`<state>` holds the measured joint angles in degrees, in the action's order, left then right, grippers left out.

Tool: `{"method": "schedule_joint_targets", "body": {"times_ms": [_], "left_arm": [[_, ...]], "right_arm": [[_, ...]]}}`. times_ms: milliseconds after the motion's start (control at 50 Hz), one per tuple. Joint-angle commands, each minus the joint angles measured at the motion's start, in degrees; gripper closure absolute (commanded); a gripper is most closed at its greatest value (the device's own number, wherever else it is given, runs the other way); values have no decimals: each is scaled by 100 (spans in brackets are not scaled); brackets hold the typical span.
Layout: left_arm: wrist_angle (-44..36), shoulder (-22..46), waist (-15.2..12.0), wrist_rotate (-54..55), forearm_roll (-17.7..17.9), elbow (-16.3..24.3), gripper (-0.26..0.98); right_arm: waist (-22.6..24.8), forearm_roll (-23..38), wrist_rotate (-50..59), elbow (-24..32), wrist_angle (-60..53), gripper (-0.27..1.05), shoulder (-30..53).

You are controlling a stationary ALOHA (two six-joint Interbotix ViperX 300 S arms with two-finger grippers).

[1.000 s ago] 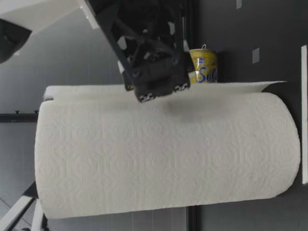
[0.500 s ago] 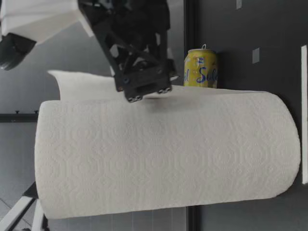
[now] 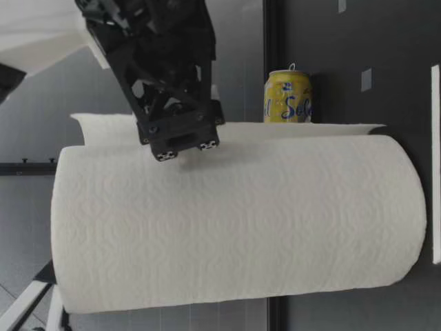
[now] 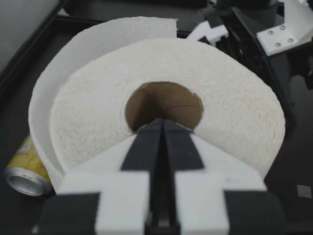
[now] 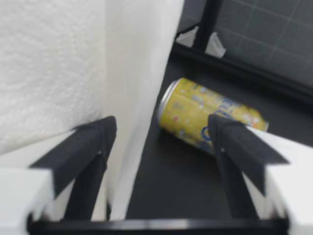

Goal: Pick up a piece of paper towel and place it on the spilled liquid.

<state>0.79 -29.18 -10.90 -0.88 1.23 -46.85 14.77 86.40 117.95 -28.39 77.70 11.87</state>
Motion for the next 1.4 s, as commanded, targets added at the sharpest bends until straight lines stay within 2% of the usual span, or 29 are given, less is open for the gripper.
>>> {"method": "schedule_joint_targets", "body": {"times_ms": [0, 240, 540, 640, 740, 840, 1100, 1380], "left_arm": [[44, 70, 18, 26, 9, -18, 60], [44, 88, 18, 35, 53, -18, 60], [44, 141, 18, 9, 70, -18, 60], [70, 149, 18, 18, 88, -18, 60], [132, 193, 18, 35, 123, -26, 61], [264, 281, 18, 44, 141, -9, 62], [598, 431, 18, 88, 167, 35, 62], [703, 501, -62, 79, 334, -44, 62]], "right_arm": [[-141, 62, -149, 79, 9, 0, -281], [-220, 308, -387, -44, -343, 3, -404], [-369, 571, -369, -527, -1274, 32, -791], [-360, 606, -343, -650, -1424, 50, -914], [-369, 606, -272, -782, -1459, 77, -984], [-360, 606, -114, -888, -1494, 94, -1020], [-360, 510, -9, -1046, -1696, 95, -1063], [-264, 44, 334, -1573, -1714, 95, -1107]]}}
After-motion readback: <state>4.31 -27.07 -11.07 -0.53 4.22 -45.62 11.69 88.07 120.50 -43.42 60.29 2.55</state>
